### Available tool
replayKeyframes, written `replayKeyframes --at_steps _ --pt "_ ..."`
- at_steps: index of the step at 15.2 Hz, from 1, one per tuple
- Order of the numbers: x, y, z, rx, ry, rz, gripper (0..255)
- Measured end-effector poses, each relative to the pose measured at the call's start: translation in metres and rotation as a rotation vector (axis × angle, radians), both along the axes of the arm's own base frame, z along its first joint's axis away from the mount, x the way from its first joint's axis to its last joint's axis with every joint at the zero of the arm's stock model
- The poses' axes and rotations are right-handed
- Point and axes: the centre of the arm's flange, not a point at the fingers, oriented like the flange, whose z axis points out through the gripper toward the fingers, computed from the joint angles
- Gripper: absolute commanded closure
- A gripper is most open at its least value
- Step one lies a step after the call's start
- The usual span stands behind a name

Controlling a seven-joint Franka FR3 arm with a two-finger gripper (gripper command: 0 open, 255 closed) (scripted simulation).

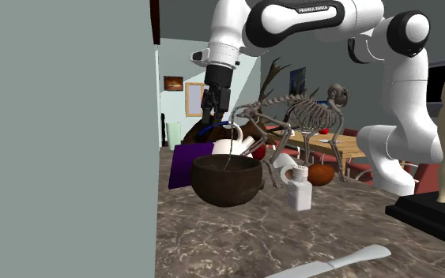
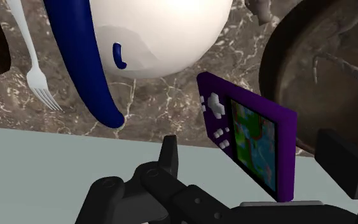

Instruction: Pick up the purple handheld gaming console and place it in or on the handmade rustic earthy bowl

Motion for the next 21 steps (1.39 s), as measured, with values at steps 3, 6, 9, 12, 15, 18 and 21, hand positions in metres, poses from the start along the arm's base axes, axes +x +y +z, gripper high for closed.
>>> replayKeyframes --at_steps 3,6,9,12,15,18,21 --pt "0.025 -0.013 -0.009 -0.006 0.0 0.01 0" --pt "0.03 -0.016 -0.025 -0.007 0.0 0.012 0" --pt "0.032 -0.018 -0.041 -0.007 0.0 0.013 0" --pt "0.033 -0.018 -0.046 -0.008 -0.002 0.013 0" --pt "0.033 -0.018 -0.048 -0.008 -0.002 0.012 0" --pt "0.033 -0.018 -0.048 -0.008 -0.001 0.013 255" --pt "0.033 -0.018 -0.048 -0.007 -0.001 0.013 255"
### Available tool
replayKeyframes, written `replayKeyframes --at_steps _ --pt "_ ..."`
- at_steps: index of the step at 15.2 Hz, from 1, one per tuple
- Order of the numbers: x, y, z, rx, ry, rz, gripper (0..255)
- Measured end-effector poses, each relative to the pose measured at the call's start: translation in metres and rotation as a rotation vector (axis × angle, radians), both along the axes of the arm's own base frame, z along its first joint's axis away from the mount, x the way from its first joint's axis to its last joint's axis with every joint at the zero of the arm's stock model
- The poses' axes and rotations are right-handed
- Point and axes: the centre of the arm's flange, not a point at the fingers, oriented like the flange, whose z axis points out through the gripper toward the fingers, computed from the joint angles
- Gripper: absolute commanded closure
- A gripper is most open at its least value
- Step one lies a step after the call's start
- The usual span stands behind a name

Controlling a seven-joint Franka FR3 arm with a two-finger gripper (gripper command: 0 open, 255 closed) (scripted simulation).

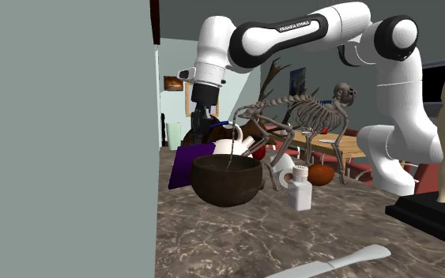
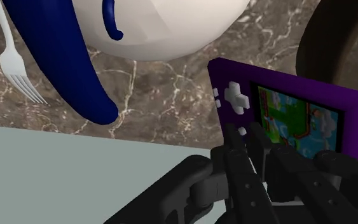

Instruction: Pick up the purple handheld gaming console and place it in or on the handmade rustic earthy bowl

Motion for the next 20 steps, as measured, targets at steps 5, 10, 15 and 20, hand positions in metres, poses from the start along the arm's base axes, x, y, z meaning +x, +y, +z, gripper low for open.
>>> replayKeyframes --at_steps 5,10,15,20 --pt "0.0 0.0 0.0 0.0 0.0 0.0 255" --pt "0.024 0.037 0.005 -0.126 0.048 0.081 0" --pt "0.073 0.128 -0.006 -0.435 0.164 0.276 0" --pt "0.085 0.148 -0.025 -0.533 0.187 0.331 0"
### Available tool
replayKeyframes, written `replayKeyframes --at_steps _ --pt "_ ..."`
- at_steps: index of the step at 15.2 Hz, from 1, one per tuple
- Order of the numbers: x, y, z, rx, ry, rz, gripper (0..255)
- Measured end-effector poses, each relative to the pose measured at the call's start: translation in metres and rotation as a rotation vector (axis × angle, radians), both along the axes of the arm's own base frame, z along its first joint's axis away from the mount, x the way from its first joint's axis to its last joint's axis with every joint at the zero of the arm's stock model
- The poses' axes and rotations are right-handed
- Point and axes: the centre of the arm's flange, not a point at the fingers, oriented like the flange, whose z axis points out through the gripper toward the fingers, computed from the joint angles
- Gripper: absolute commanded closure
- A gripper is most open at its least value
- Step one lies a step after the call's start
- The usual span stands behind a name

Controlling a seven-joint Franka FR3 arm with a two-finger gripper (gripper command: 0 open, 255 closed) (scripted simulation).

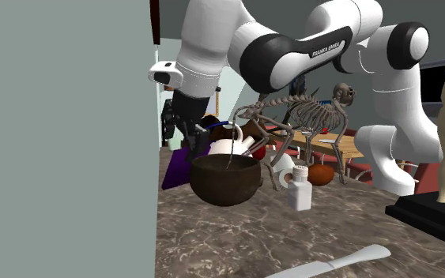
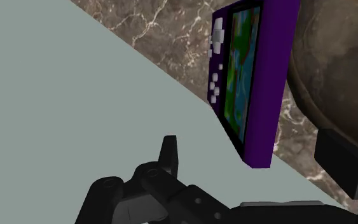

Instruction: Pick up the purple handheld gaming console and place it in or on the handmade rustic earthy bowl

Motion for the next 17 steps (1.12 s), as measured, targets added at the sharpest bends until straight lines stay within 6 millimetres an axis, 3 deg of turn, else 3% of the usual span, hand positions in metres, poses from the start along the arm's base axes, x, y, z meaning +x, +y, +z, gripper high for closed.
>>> replayKeyframes --at_steps 10,11,17 --pt "0.002 -0.014 -0.009 -0.006 -0.023 0.005 0" --pt "0.003 -0.014 -0.009 -0.006 -0.02 0.003 255" --pt "0.002 -0.008 -0.015 -0.004 0.001 0.002 255"
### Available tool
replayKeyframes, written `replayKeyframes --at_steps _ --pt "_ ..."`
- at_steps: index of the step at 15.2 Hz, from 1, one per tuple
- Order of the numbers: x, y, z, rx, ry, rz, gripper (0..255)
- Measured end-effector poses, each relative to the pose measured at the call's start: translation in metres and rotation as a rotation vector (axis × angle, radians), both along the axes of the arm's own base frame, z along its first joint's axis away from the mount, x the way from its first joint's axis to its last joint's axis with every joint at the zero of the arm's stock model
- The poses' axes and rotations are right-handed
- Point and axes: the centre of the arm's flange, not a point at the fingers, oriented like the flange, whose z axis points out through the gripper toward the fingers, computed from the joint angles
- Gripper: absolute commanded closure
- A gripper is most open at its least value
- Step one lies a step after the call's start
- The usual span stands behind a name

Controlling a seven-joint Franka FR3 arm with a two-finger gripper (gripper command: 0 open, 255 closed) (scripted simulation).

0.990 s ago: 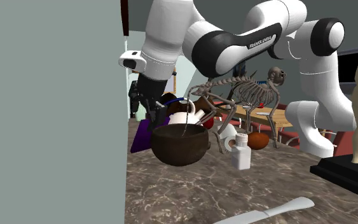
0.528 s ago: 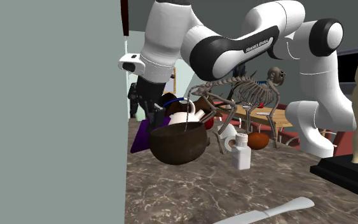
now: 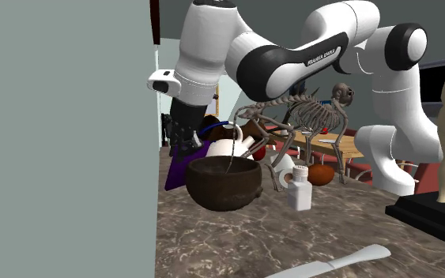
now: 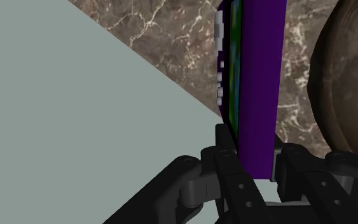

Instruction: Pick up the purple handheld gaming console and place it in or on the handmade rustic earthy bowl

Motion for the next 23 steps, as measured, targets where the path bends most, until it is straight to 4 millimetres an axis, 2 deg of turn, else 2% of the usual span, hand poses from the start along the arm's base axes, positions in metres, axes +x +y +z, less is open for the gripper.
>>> replayKeyframes --at_steps 6,8,23 --pt "0.0 -0.002 0.001 0.001 0.003 0.0 255" --pt "0.0 -0.004 0.007 0.0 0.008 -0.002 255" --pt "-0.002 -0.005 0.086 0.0 0.009 -0.003 255"
